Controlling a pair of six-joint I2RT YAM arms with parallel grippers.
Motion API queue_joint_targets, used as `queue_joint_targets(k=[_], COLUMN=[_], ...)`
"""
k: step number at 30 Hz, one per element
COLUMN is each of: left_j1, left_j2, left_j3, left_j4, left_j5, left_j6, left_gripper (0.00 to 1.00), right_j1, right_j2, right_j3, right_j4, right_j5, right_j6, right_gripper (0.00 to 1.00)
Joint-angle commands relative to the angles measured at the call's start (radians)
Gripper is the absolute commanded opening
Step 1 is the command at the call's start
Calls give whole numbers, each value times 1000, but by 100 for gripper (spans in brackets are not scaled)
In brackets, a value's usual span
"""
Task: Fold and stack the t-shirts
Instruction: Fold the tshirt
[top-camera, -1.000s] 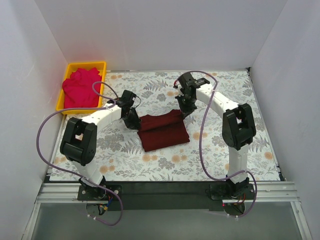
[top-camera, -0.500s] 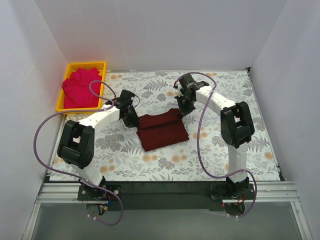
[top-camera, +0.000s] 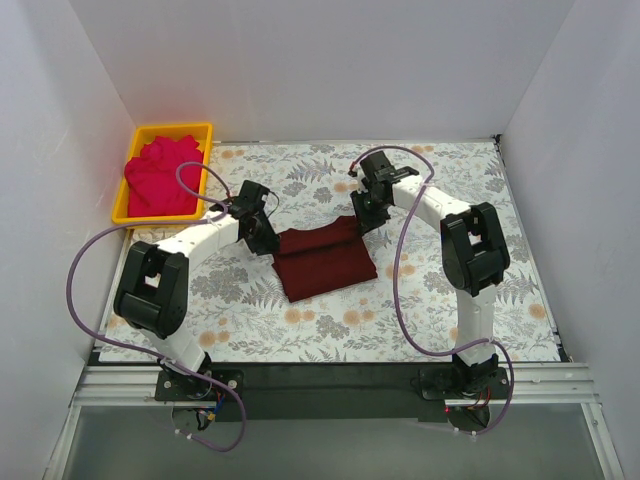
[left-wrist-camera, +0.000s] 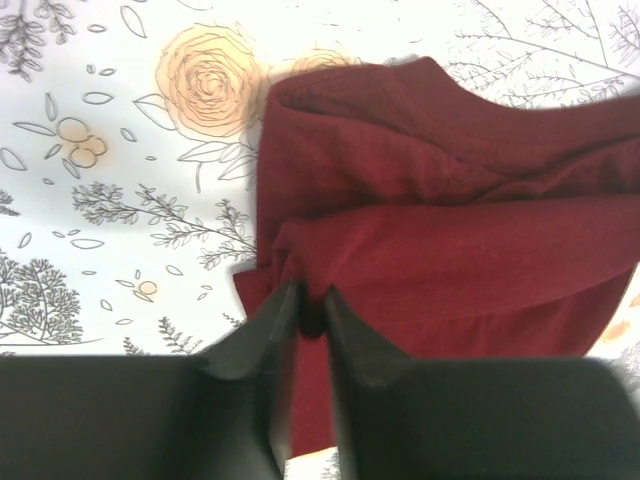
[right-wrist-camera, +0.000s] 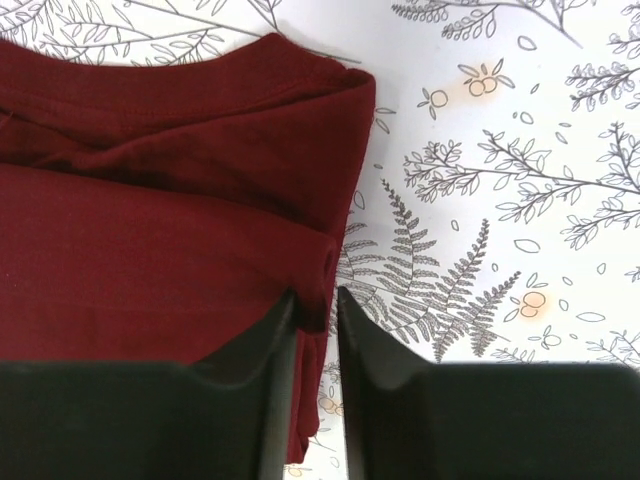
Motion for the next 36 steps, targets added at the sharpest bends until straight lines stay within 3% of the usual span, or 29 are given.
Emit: queue_joint_targets(k=[1,9,11,14,18,22,31,36], left_j1=[14,-15,-52,-102,-127,-104,58,103], left_j2=[-63,-274,-325,-350,-295,-181,96,144], left_j3=[-12,-90,-116,-169,-203,-144,-58,-15], left_j4=[1,29,49,139,250,308,379,379], left_j5=[-64,-30,-3,86,172,131,142,204], left_j6=[2,-3,-4,-15,-23,-18,-43,-60], left_gripper=[19,61,62,55,23,12,9,18], right_j1=[-18,-12,-12,-14,-15,-21,-77,-104], right_j2=[-71,-352,-410,-436,-393,-269,22,58], right_j3=[-4,-226,-306,-380,-398,-326,-76,-21], right_j4=[57,282,319,374,414,425,449,515], right_j5=[14,-52,-105,-219,-332,-466,-538,-579], right_j6=[-17,-52,-75,-111,-158,-190,-139,-37], right_gripper=[30,45,46,46,40,34,33,33])
